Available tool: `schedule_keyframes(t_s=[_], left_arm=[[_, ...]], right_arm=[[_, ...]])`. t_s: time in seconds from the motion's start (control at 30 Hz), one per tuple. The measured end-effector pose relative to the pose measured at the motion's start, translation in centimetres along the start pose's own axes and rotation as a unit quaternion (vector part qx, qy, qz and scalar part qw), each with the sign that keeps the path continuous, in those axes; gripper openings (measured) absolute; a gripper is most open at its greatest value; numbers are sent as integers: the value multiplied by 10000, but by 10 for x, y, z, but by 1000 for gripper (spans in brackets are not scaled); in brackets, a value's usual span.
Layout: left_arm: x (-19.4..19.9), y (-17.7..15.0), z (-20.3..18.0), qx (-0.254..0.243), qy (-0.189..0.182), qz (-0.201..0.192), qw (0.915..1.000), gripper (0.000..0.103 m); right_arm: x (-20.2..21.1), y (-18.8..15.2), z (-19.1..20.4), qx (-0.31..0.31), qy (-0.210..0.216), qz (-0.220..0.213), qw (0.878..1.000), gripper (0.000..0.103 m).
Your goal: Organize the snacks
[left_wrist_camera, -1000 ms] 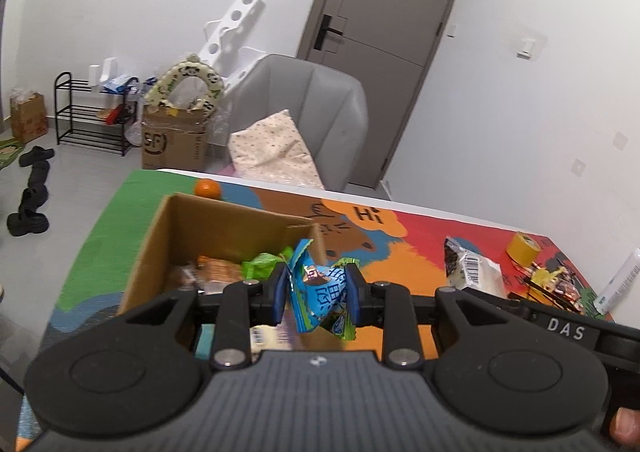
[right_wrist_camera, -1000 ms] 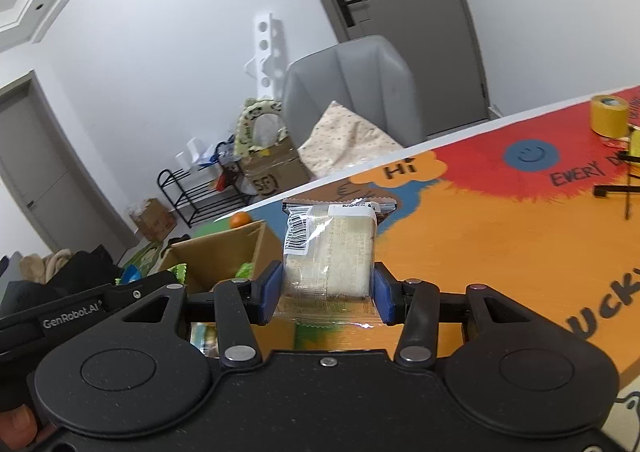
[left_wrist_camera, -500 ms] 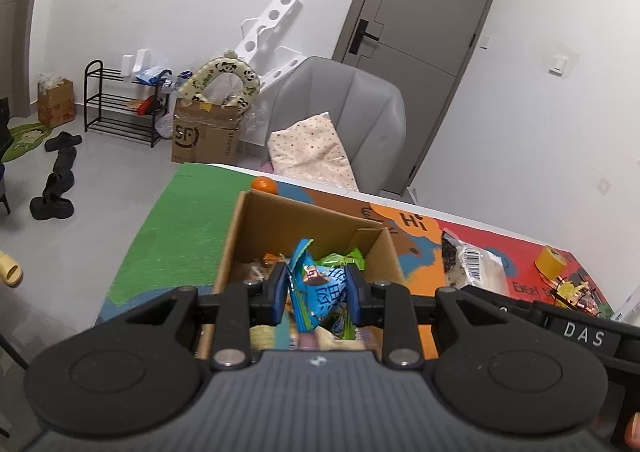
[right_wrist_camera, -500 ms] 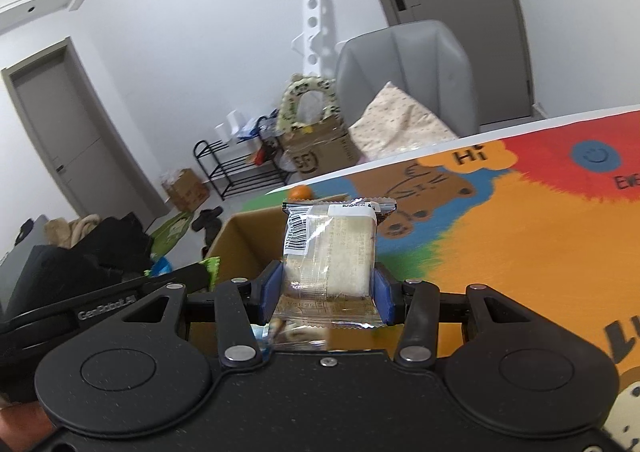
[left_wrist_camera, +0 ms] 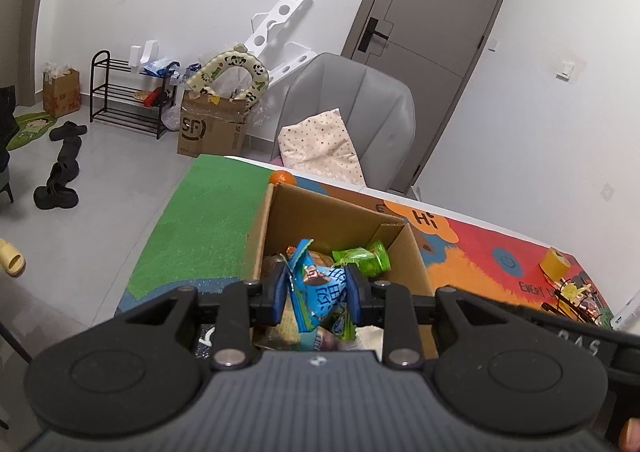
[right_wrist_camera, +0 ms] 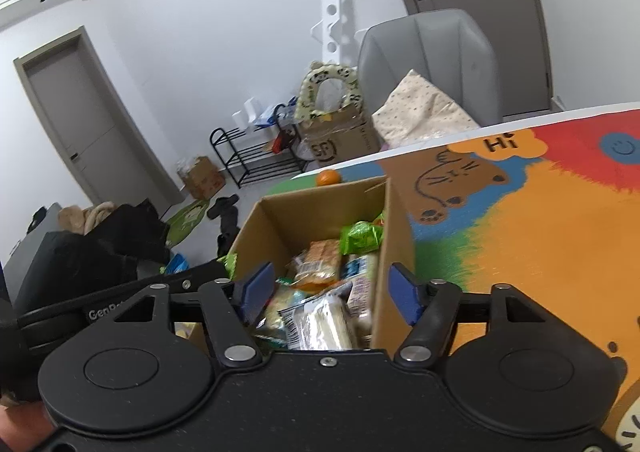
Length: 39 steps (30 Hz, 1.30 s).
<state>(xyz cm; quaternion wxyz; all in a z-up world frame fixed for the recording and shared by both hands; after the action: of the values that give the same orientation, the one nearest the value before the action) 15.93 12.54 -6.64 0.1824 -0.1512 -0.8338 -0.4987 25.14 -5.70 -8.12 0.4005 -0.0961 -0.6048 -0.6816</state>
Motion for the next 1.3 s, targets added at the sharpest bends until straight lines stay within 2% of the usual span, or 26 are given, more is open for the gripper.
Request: schedule_keyframes(t_s=[0.23,0.37,0.43,0.67,0.73,0.93,1.07,1.3], left_arm=[[-5,-5,-6,-58,-88,129,9999,29],[-11,-11,-6,-18,-61,350,9994,37],[-10,-12,-5,-33,7,364,9993,48],[-5,-18,-16,-140,-48,411,9990,66],[-4,-19,-19,-168,-45,388,9991,75],[4,-24,-28,-274,-12,363,9990,86],[9,-26,-35,-346,-13,323,9989,88],[21,-31,-45,-381,-61,259,9989,94]], right_arm=[[2,-4,-14,-151,-121,5,9998,74],[5,-7,-20,-197,-160,-13,9997,79],[7,-10,-24,-224,-187,-12,9996,80],[21,-16,-38,-356,-300,-61,9989,86],[26,-18,-42,-379,-326,-92,9987,89],[42,-22,-54,-521,-421,-198,9976,97],[54,-26,-64,-628,-492,-289,9964,102],[69,-34,-78,-708,-689,-326,9946,103]])
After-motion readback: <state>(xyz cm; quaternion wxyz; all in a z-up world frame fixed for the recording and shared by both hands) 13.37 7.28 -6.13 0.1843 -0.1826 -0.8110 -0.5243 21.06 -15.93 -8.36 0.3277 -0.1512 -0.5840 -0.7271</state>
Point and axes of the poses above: each gripper's, at about its wrist camera, not at the fingertips, and x roughly against the way its jaws point, z to its left, y to its top, the point moved 6 cm from there along -x, roughly the way its jaws point, and after that the axes turned 14 degrees about -y, right-handed, at the moved point
